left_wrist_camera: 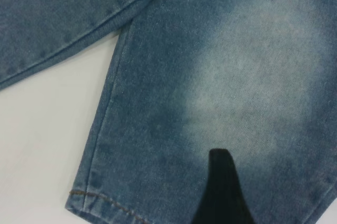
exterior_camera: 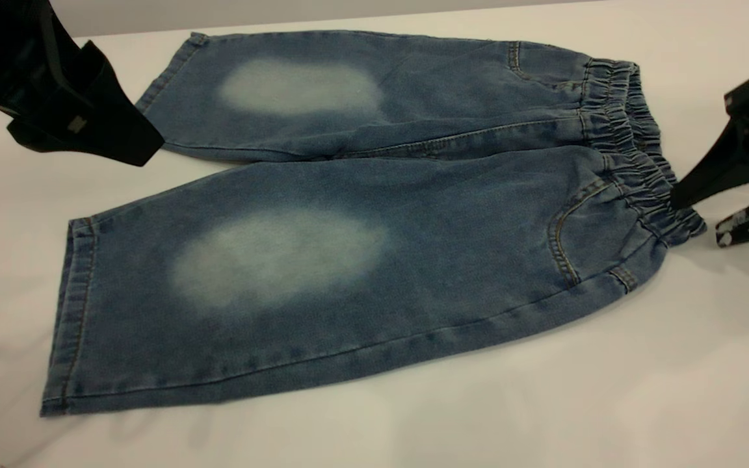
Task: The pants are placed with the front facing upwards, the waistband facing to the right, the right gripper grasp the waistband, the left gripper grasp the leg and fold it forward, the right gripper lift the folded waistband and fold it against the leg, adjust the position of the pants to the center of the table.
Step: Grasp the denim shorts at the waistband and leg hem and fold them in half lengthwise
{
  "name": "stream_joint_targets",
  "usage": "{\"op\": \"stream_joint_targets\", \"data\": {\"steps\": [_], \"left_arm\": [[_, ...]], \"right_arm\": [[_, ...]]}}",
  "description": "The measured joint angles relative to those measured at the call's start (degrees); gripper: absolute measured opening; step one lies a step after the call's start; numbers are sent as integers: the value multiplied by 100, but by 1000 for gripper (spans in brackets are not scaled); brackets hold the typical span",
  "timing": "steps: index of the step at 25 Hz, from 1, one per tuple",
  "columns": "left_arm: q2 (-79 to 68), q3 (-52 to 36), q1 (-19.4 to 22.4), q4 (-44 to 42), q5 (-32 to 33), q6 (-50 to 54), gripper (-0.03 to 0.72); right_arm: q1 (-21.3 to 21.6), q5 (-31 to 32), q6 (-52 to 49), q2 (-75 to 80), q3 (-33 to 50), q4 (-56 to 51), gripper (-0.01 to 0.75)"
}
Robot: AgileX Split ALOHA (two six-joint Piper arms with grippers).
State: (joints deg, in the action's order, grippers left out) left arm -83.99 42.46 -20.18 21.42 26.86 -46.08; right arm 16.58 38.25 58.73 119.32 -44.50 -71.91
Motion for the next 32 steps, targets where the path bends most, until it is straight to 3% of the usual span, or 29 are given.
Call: {"op": "stream_joint_targets", "data": {"steps": [5,15,32], "left_arm": [[0,0,0,0,0,0,480],[0,0,0,0,0,5,480],[-542,0,0,0,-31,5,480]], "right_arm": [[0,-174,0,228,-24,-46,396],[0,119,-58,565,-465,-50,393],[0,396,484,604,-473,-602,383]]}}
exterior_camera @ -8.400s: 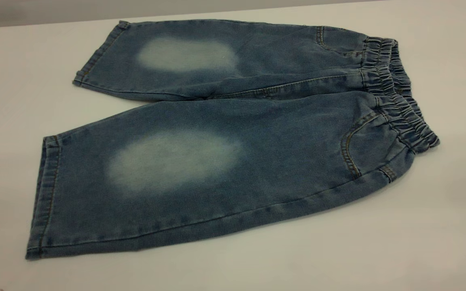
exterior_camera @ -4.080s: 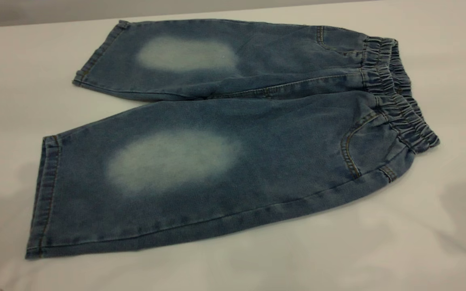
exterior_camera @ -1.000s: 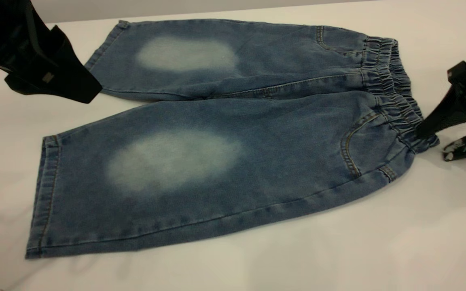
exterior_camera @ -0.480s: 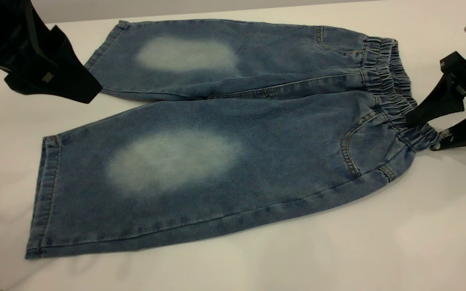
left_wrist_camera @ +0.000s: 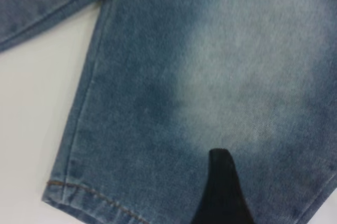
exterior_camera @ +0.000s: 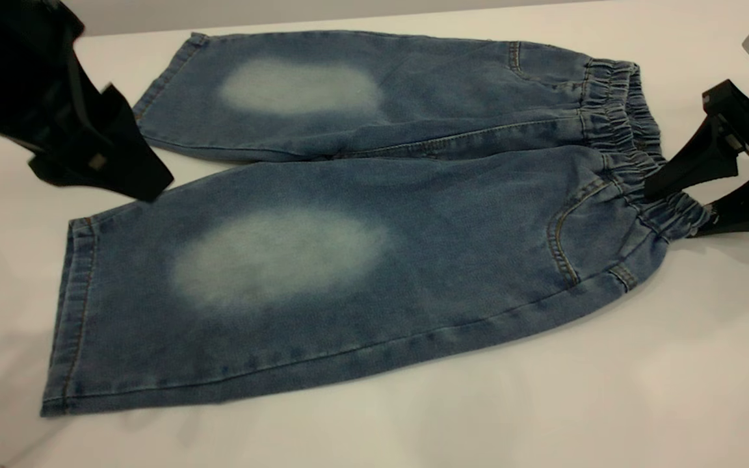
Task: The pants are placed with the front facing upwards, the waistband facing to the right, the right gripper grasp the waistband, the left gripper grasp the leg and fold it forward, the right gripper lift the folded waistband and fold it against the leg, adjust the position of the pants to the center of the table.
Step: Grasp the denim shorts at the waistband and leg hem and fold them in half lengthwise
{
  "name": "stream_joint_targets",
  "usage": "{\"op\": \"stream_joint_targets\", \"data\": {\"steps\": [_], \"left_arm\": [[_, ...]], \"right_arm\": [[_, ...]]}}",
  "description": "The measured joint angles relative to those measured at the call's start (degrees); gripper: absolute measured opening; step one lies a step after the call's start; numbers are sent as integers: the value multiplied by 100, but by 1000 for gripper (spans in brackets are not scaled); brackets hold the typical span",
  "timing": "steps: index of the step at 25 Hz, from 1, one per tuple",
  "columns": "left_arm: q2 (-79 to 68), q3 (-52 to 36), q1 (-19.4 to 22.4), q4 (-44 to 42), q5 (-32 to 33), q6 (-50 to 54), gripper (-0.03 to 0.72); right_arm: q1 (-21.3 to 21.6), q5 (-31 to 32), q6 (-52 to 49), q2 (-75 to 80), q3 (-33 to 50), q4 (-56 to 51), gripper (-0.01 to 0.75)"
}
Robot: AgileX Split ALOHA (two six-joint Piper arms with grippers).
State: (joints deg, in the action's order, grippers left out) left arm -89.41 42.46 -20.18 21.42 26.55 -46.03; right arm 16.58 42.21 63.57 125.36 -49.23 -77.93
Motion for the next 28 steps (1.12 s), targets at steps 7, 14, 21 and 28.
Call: {"op": "stream_joint_targets", "data": {"steps": [7,14,21,28], "left_arm": [[-475,0,0,0,0,0,480],[-593,0,0,-6,100,0,480],[-593,0,0,-22,166,0,480],[-815,0,0,-45,490,-13,480]], "right_arm": [[0,222,0,0,-92,-47,316],[0,280,0,-5,-92,54,184],[0,282,-6,-5,-92,121,180],[0,216,-43,-5,-92,44,62]]}}
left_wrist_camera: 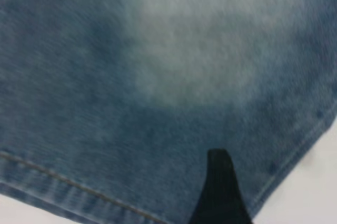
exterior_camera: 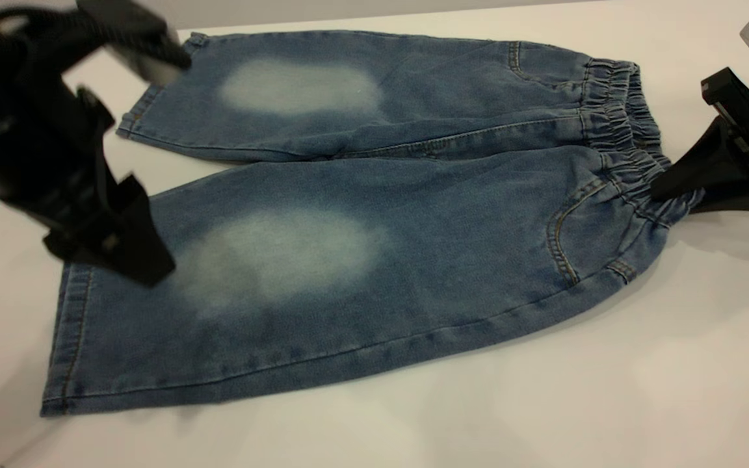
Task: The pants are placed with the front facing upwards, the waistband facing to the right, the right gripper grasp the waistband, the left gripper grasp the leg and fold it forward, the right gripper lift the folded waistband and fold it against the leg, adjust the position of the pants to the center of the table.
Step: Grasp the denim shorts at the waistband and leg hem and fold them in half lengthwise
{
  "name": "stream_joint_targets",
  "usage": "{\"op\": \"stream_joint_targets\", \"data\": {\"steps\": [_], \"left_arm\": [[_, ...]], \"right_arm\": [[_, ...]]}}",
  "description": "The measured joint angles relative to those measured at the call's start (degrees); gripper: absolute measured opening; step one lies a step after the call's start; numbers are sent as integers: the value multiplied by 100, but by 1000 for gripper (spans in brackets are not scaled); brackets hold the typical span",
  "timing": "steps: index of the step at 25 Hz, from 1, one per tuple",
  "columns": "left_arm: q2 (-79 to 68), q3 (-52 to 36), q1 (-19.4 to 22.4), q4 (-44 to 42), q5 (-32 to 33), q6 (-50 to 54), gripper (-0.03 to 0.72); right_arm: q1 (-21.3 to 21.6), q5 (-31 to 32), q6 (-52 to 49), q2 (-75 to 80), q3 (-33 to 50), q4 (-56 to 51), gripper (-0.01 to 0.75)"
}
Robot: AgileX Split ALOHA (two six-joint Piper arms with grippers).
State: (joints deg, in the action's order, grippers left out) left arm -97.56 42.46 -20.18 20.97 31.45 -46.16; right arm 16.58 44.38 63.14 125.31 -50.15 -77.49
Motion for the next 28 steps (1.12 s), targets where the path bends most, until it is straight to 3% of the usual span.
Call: {"op": "stream_joint_targets", "data": {"steps": [6,11,21,28], "left_arm": [[-244,-6,0,-37,404,-4,480],[-233,-263,0,-663,843,23,480],[214,-1295,0,-821,-542,28,480],[273,-1801,0,-1453,-1302,23,480]], "right_arm": [[0,0,0,-5,0,-51,33],[0,11,0,-5,0,-96,33],[0,25,0,-5,0,-134,34],[0,25,39,-5,0,-276,35]]}}
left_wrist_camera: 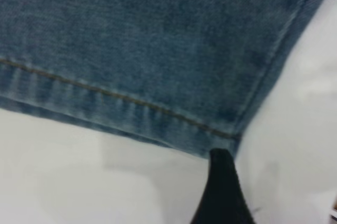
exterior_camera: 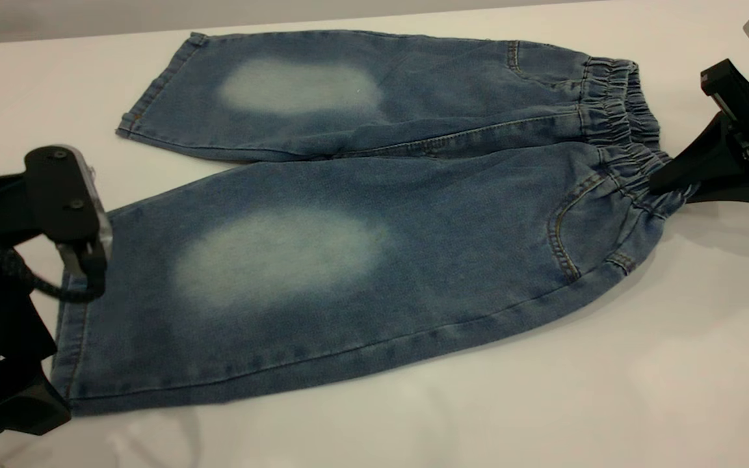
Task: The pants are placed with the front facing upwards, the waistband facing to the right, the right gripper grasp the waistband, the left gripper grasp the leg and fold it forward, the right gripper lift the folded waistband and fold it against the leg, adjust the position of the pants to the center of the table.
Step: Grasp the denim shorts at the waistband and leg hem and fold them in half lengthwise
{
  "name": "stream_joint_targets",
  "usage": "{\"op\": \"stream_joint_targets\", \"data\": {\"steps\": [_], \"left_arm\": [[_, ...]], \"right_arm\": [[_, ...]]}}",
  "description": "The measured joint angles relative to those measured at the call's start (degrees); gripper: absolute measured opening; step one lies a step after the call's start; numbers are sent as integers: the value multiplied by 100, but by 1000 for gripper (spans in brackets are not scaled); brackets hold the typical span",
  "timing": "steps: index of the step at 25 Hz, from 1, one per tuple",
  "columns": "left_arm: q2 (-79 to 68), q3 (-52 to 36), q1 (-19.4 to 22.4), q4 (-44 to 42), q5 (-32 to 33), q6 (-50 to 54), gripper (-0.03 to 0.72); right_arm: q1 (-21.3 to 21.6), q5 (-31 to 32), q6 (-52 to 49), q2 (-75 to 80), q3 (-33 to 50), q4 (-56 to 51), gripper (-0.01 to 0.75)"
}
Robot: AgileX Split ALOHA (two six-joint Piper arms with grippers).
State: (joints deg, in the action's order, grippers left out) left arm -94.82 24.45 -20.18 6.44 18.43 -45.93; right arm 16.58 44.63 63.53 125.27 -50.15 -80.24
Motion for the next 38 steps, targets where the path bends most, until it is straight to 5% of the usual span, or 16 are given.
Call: {"op": "stream_joint_targets", "data": {"steps": [9,38], "left_arm": [[-248,-143,0,-240,-1027,-22,480],[-1086,-143,0,-200,-1728,-177,480]], "right_arm": [[0,52,53,0,0,-72,35],[0,166,104,0,0,-91,36]]}}
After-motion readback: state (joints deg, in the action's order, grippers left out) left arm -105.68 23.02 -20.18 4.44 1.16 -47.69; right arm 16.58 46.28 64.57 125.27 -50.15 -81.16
